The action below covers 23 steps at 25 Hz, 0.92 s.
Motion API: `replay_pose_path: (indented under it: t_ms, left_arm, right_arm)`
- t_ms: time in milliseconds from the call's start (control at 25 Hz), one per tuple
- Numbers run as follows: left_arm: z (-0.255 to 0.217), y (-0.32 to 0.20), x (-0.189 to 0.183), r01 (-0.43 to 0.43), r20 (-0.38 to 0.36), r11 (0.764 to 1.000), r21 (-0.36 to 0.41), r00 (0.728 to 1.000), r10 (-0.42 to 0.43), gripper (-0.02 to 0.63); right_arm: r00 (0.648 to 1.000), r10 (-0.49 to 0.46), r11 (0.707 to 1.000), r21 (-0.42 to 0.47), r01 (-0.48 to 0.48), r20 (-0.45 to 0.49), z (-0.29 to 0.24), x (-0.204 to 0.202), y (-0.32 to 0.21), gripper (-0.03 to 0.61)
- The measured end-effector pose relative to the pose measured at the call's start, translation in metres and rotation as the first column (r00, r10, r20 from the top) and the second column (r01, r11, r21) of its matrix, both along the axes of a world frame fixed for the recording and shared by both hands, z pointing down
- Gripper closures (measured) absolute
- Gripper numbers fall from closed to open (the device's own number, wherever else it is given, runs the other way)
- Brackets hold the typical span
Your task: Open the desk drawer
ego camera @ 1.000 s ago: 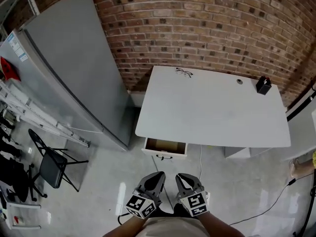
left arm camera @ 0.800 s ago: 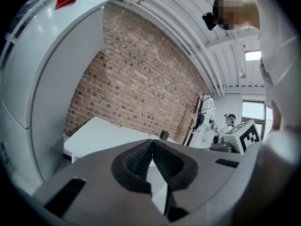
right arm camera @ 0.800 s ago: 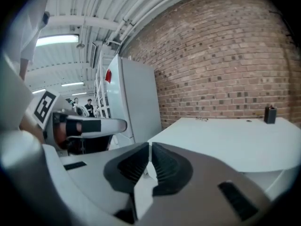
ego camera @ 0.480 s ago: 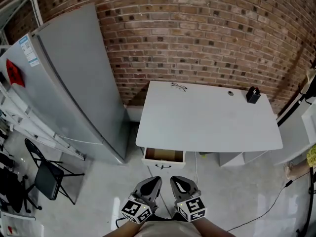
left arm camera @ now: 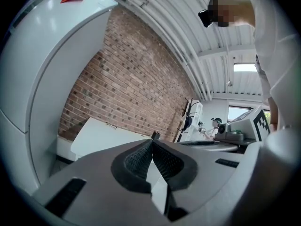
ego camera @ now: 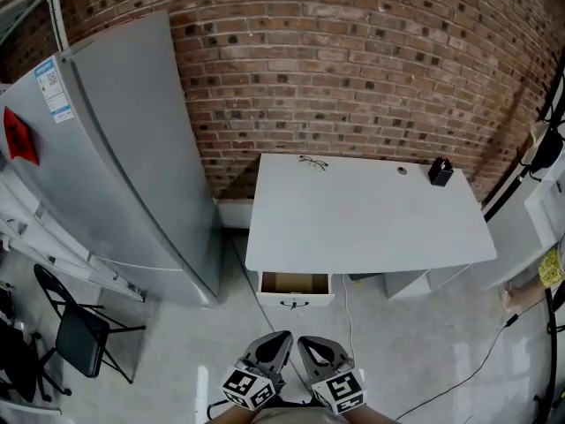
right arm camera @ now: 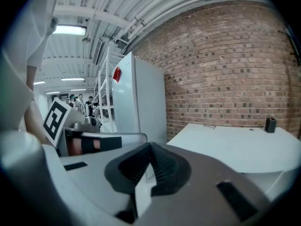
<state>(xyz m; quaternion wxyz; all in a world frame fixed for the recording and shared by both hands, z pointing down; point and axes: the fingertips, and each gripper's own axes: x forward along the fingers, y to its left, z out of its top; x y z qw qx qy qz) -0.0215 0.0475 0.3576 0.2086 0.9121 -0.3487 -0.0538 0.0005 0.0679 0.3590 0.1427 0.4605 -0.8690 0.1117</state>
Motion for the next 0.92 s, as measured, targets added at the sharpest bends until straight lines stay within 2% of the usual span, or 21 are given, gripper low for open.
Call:
replay_pose_path:
  t_ms: [360,640,920]
  left_arm:
    - [-0.014,-0.011,0.018,0.022,0.005,0.999,0.034,1.0,-0.022,0.606]
    - [-0.021,-0.01,0.027,0.032,0.007,0.998,0.048,0.999,-0.033,0.606]
    - [-0.017,-0.009,0.024,0.039,0.011,0.998,0.048,0.999,-0.039,0.606]
  right_arm:
    - [0.999,-0.047,0.998,0.041,0.048,-0.017,-0.009,0.017,-0.012,0.563]
    - [1.0,-0.016,0.999,0.049,0.018,-0.025,-0.013,0.041,-0.016,0.563]
    - [1.0,0.0,0.999,0.046,0.001,-0.024,-0.01,0.047,-0.018,0.563]
